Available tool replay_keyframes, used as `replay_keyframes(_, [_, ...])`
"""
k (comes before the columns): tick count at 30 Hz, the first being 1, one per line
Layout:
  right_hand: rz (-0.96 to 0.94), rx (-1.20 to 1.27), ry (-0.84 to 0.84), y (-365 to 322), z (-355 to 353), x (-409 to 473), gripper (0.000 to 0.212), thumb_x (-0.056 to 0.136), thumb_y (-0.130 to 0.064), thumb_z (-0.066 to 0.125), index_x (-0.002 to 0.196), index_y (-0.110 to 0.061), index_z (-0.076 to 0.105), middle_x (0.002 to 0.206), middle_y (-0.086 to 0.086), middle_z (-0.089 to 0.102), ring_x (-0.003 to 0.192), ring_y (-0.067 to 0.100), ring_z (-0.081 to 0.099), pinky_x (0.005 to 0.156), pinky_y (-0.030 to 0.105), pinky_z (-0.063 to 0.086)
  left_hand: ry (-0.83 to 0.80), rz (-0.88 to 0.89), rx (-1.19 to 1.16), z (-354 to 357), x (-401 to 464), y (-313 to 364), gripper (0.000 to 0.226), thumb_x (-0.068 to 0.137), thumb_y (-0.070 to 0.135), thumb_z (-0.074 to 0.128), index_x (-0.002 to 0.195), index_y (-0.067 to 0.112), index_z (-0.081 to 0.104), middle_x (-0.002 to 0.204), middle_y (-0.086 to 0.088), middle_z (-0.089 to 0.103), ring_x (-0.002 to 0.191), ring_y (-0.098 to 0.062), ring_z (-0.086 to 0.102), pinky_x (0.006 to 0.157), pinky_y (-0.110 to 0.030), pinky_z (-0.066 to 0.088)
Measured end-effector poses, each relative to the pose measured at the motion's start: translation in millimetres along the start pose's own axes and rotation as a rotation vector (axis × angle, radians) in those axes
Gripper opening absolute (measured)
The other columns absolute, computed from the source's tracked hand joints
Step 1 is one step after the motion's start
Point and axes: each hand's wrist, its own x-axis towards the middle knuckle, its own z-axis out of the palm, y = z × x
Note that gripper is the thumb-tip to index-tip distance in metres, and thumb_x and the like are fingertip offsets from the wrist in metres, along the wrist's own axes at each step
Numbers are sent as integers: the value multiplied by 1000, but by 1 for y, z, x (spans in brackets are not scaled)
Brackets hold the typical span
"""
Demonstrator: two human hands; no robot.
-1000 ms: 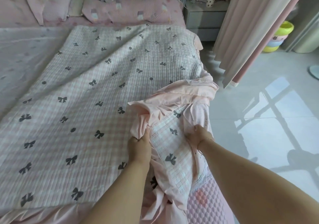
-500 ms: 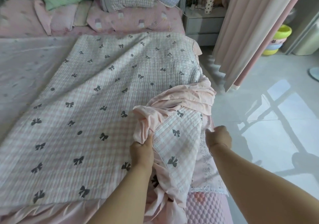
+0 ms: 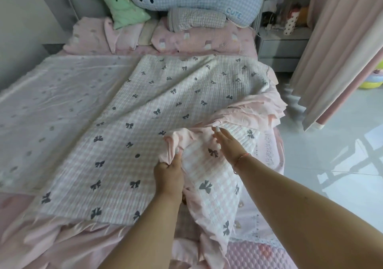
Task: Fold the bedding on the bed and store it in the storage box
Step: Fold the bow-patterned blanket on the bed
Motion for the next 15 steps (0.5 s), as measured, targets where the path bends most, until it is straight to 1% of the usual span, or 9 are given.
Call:
replay_keyframes(1, [-6, -2, -20, -6, 10, 0, 48, 98, -50, 35, 137, -25, 47, 137, -2, 52, 127, 18, 45, 106, 34, 33, 37, 0, -6, -12, 7, 5, 34, 92, 33, 63, 73, 5, 59, 59, -1, 51, 56, -16, 50, 55, -26, 40])
replay_keyframes(3, [0, -19, -65, -15, 32, -2, 50, 97, -52, 34, 138, -27, 46, 136, -3, 52, 127, 17, 45, 100, 30, 32, 113, -8, -30, -41, 20, 11, 31, 91, 34, 64, 75, 7, 60, 67, -3, 57, 63, -18, 56, 61, -29, 45])
replay_keyframes(5, [-2, -70, -113, -23, 55, -7, 50, 98, -52, 32, 139, -26, 44, 134, -2, 53, 126, 18, 45, 97, 29, 31, 168, -20, -48, -70, 32, 16, 31, 92, 34, 63, 78, 7, 59, 74, -5, 61, 68, -20, 59, 65, -31, 46])
replay_keyframes(8, [-10, -128, -170, -30, 97, -9, 50, 98, -51, 32, 140, -25, 43, 136, 1, 52, 127, 21, 45, 101, 33, 33, 211, -27, -37, -115, 53, 19, 33, 92, 34, 62, 73, 8, 56, 70, -6, 57, 64, -20, 55, 60, -28, 43])
replay_keyframes(11, [-25, -185, -187, -43, 157, -8, 49, 98, -49, 33, 138, -24, 45, 135, 3, 53, 126, 22, 46, 101, 34, 34, 231, -34, -29, -166, 87, 22, 32, 92, 32, 63, 78, 3, 57, 71, -6, 57, 64, -19, 54, 60, -28, 42])
replay_keyframes(13, [-35, -209, -186, -51, 187, -9, 49, 98, -50, 34, 138, -23, 45, 134, 2, 53, 126, 23, 46, 102, 35, 35, 247, -46, -15, -189, 106, 21, 33, 92, 32, 62, 77, 3, 55, 72, -5, 56, 64, -16, 53, 57, -27, 41])
replay_keyframes(15, [-52, -216, -159, -56, 231, -6, 50, 97, -51, 35, 136, -23, 47, 133, 3, 54, 126, 23, 47, 101, 35, 36, 268, -42, -16, -227, 133, 21, 36, 93, 31, 62, 85, -4, 57, 74, -6, 55, 65, -18, 51, 55, -28, 37])
